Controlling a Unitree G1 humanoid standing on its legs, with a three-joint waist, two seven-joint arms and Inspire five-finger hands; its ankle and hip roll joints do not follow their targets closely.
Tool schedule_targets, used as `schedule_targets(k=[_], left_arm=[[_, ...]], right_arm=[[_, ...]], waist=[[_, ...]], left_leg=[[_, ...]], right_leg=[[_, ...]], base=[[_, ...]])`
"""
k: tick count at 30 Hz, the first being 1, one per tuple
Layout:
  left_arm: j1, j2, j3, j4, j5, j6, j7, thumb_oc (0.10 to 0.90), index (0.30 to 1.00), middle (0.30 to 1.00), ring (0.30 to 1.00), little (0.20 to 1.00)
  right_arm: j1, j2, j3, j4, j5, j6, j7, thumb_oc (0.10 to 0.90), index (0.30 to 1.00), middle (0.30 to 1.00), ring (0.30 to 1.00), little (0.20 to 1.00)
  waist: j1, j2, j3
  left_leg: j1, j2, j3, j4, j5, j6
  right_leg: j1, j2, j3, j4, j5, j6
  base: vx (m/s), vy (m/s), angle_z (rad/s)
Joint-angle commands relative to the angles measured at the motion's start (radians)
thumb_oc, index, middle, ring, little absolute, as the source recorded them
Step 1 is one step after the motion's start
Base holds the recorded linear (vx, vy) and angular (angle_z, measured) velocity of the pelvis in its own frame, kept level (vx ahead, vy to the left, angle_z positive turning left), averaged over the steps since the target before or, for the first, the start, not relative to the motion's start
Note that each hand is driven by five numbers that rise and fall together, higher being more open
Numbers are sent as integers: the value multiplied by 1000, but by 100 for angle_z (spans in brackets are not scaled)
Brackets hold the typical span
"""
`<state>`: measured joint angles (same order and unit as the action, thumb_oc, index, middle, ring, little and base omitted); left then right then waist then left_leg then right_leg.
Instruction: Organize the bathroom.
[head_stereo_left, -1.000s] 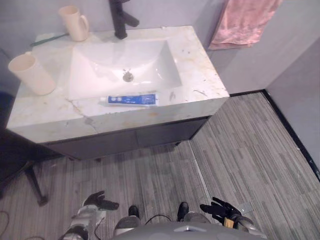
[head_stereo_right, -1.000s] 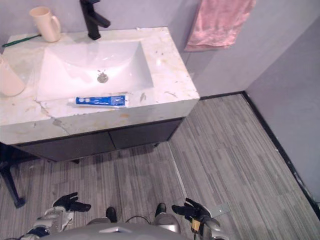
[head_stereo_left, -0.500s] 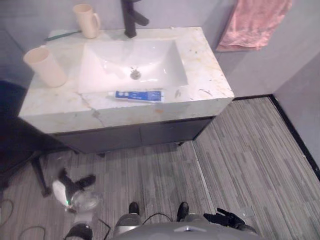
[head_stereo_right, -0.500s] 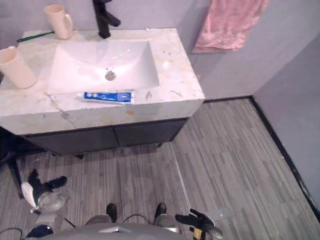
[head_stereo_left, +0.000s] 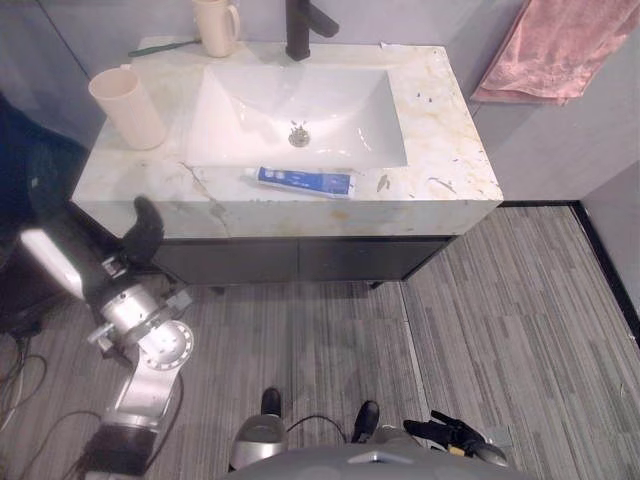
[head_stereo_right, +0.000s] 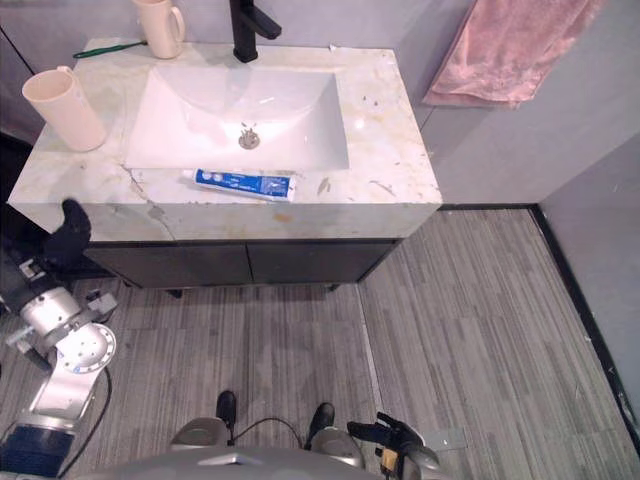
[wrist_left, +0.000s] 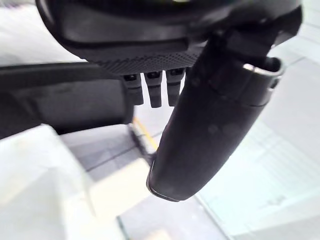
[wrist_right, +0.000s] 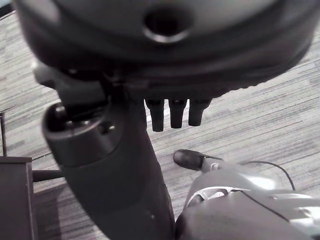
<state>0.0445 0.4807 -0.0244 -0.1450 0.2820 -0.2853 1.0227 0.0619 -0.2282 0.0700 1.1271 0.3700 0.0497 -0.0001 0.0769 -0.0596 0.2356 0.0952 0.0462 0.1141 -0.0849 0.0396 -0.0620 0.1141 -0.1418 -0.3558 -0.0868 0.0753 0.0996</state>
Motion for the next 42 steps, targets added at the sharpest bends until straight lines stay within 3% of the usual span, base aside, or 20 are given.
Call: schedule_targets(k=[1, 3, 5, 6, 8, 11, 16, 20, 24, 29, 32, 42], left_arm=[[-140, 34, -19, -40, 118, -21, -79, 800, 900, 900, 900, 900], [-187, 63, -51, -78, 221, 38, -123, 800, 900, 900, 900, 900], [-197, 72, -55, -92, 236, 60, -128, 800, 900, 900, 900, 900], [-239, 114, -76, -124, 271, 77, -223, 800, 900, 900, 900, 900], [-292, 152, -126, -139, 154, 104, -374, 800, 900, 900, 900, 900], [-329, 188, -167, -129, 157, 131, -450, 800, 900, 900, 900, 900], [-429, 267, -288, -71, 29, 195, -733, 800, 900, 900, 900, 900], [-469, 318, -313, -44, 19, 256, -846, 800, 900, 900, 900, 900], [-498, 376, -306, 0, -4, 307, -865, 800, 900, 900, 900, 900], [-511, 429, -272, 40, -11, 315, -812, 800, 900, 900, 900, 900], [-506, 462, -228, 56, -23, 310, -835, 800, 900, 900, 900, 900], [-570, 501, -271, 93, -38, 339, -899, 800, 900, 900, 900, 900]], right_arm=[[-13, -37, 35, 66, 5, -14, 10, 800, 900, 900, 900, 900], [-16, -36, 42, 72, -5, -8, 11, 800, 900, 900, 900, 900], [-17, -36, 43, 73, -8, -7, 10, 800, 900, 900, 900, 900], [-18, -39, 45, 80, -17, -7, 12, 800, 900, 900, 900, 900], [-21, -45, 48, 86, -40, -4, 14, 800, 900, 900, 900, 900], [-28, -51, 52, 86, -47, 4, 14, 800, 900, 900, 900, 900], [-45, -61, 52, 85, -47, 23, -5, 800, 900, 900, 900, 900], [-49, -76, 32, 90, -51, 30, -7, 800, 900, 900, 900, 900], [-43, -90, 17, 91, -62, 36, -4, 800, 900, 900, 900, 900], [-28, -97, 10, 92, -66, 42, -2, 800, 900, 900, 900, 900], [-23, -103, 4, 91, -63, 42, 5, 800, 900, 900, 900, 900], [-27, -108, 17, 75, -48, 41, -7, 800, 900, 900, 900, 900]], waist=[[-26, 50, -53], [-37, 53, -61], [-38, 54, -63], [-47, 59, -69], [-63, 67, -79], [-73, 74, -82], [-98, 100, -88], [-111, 116, -89], [-119, 125, -89], [-123, 130, -92], [-119, 133, -91], [-132, 139, -91]], left_leg=[[-29, -69, -75, 46, -97, 12], [-22, -68, -67, 44, -99, 14], [-21, -68, -65, 44, -100, 14], [-14, -68, -56, 41, -103, 15], [-8, -68, -44, 38, -103, 16], [0, -68, -38, 30, -102, 17], [15, -72, -21, 20, -101, 20], [12, -75, -6, 31, -106, 19], [8, -76, 3, 41, -107, 15], [2, -77, 4, 48, -105, 10], [-7, -77, 3, 60, -105, 7], [-14, -79, 9, 74, -108, 8]], right_leg=[[-45, 84, 29, 110, -152, 45], [-42, 85, 34, 106, -151, 50], [-40, 86, 35, 104, -151, 51], [-37, 87, 39, 102, -151, 55], [-36, 90, 50, 97, -150, 59], [-34, 92, 58, 92, -147, 63], [-28, 95, 78, 80, -143, 72], [-26, 93, 78, 72, -142, 73], [-23, 90, 78, 64, -142, 73], [-20, 88, 79, 58, -141, 72], [-22, 86, 76, 62, -145, 67], [-26, 85, 77, 73, -154, 61]], base=[[0, 0, 0], [0, 0, 0], [0, 0, 0], [24, 19, -4], [32, 34, -7], [13, 11, -6], [42, 29, -10], [39, 22, -11], [36, 20, -4], [39, 2, 0], [30, -5, 1], [42, -4, 0]])
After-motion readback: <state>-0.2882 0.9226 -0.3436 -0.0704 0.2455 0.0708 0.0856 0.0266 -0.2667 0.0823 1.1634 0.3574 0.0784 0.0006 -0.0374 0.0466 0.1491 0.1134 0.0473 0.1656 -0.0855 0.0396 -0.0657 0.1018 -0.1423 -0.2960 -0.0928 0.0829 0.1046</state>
